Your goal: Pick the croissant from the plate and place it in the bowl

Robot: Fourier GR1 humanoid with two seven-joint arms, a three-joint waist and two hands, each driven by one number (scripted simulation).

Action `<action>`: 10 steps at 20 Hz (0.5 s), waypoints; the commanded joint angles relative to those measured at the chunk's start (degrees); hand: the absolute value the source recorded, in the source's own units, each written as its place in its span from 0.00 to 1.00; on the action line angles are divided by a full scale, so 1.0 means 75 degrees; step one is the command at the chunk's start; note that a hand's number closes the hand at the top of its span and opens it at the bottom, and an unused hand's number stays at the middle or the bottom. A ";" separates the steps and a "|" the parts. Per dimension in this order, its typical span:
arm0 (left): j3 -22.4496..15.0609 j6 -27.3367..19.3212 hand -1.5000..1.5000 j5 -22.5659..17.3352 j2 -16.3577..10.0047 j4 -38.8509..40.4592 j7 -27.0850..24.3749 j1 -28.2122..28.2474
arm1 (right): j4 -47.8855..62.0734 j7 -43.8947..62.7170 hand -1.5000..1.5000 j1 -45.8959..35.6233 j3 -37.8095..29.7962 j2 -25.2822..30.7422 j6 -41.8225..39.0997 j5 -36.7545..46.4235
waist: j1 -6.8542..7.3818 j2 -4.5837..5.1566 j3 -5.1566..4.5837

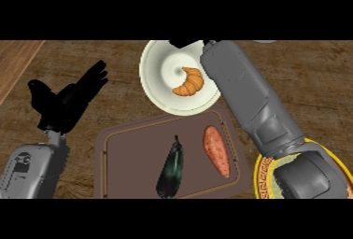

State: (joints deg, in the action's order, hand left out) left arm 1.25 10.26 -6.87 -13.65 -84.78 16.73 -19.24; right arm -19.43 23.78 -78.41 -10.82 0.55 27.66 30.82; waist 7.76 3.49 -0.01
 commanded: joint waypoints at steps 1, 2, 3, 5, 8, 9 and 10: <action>-0.0018 -0.0025 0.50 0.0051 0.0012 0.0018 0.0003 -0.0189 | 0.0270 -0.0617 0.00 0.0016 -0.0066 -0.0005 0.0689 0.0105 | -0.0053 -0.0028 -0.0006; -0.0079 -0.0025 0.50 0.0094 0.0055 0.0000 -0.0063 -0.0010 | 0.0336 -0.0588 0.00 -0.0102 -0.0044 -0.0039 0.0896 0.0177 | 0.0033 -0.0026 -0.0010; 0.0084 0.0136 0.50 -0.0109 -0.0067 0.0031 -0.0044 -0.0031 | 0.0310 -0.0901 0.00 0.0087 -0.0091 -0.0002 0.1140 0.0164 | -0.0038 -0.0048 -0.0008; 0.0035 -0.0027 0.50 0.0002 -0.0030 -0.0015 0.0178 -0.0102 | 0.0369 -0.0894 0.00 -0.0051 -0.0190 0.0010 0.1577 0.0163 | -0.0079 -0.0088 -0.0003; 0.0147 0.0016 0.50 -0.0016 -0.0077 -0.0001 -0.0070 0.0274 | 0.0557 -0.0966 0.00 0.0011 -0.0260 0.0212 0.2041 0.0234 | -0.0223 -0.0172 -0.0007; 0.0225 0.0063 0.50 -0.0196 -0.0078 -0.0033 0.0108 0.0238 | 0.0509 -0.1193 0.00 0.0074 -0.0369 0.0519 0.1963 0.0149 | -0.0241 -0.0165 -0.0002; 0.0329 0.0111 0.50 -0.0153 -0.0174 0.0172 -0.0115 0.0221 | 0.0566 -0.1057 0.00 -0.0073 -0.0372 0.0391 0.2281 0.0197 | -0.0298 -0.0172 -0.0008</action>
State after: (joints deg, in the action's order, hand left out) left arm 2.55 10.69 -7.54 -14.40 -84.36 16.91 -18.51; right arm -16.06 17.11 -78.68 -12.70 2.51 40.22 32.09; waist 6.49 2.61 -0.05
